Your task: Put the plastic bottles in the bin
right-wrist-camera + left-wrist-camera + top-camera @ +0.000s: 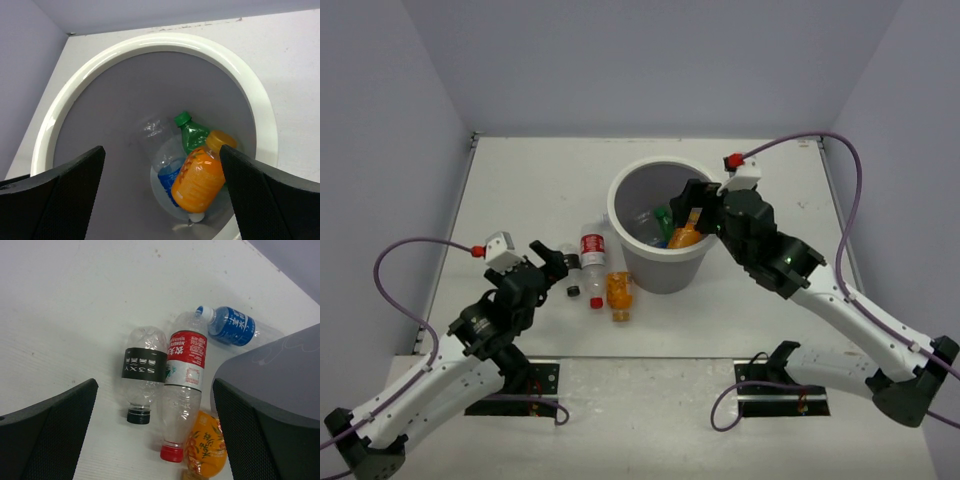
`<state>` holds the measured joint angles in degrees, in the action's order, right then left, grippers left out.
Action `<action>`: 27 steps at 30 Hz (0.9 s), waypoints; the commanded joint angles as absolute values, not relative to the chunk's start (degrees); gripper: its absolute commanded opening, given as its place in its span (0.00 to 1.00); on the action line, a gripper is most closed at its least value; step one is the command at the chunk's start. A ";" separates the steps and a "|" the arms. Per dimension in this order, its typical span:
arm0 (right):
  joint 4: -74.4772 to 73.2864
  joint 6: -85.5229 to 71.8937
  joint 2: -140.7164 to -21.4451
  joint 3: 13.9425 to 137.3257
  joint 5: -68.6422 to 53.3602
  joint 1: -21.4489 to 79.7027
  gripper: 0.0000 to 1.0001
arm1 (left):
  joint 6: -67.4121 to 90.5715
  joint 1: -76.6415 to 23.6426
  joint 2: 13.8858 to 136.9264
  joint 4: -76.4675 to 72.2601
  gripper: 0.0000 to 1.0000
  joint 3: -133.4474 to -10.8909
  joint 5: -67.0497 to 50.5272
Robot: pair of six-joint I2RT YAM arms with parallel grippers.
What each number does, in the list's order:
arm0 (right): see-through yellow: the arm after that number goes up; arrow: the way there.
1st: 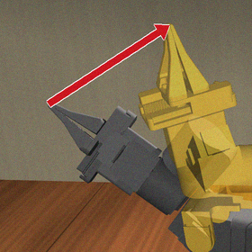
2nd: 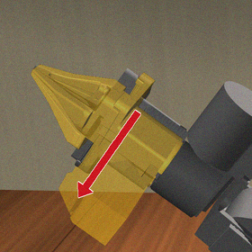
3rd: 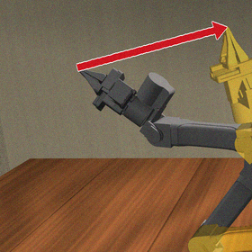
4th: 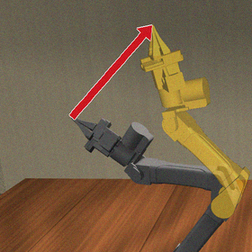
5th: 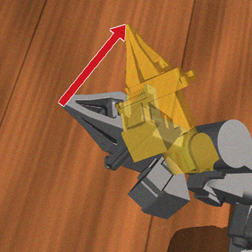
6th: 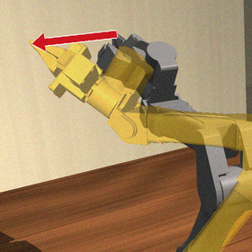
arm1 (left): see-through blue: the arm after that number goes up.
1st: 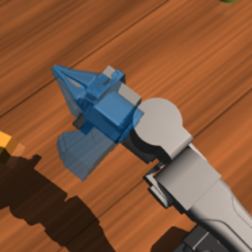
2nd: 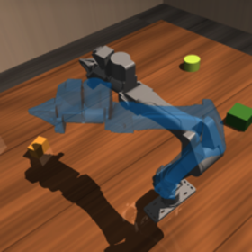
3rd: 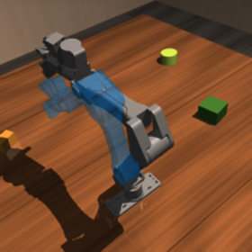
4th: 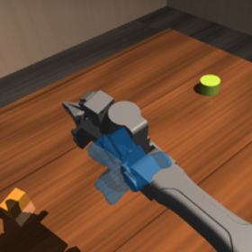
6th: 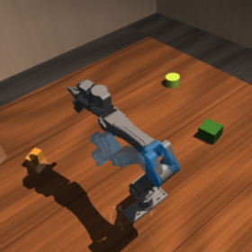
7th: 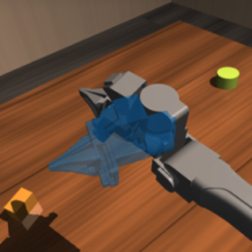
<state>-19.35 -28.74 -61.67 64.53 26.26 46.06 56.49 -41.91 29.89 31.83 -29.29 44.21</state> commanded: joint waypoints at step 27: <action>-36.62 -61.30 -17.09 29.90 32.61 35.18 0.99 | 54.57 -39.70 47.71 19.97 1.00 -28.87 39.68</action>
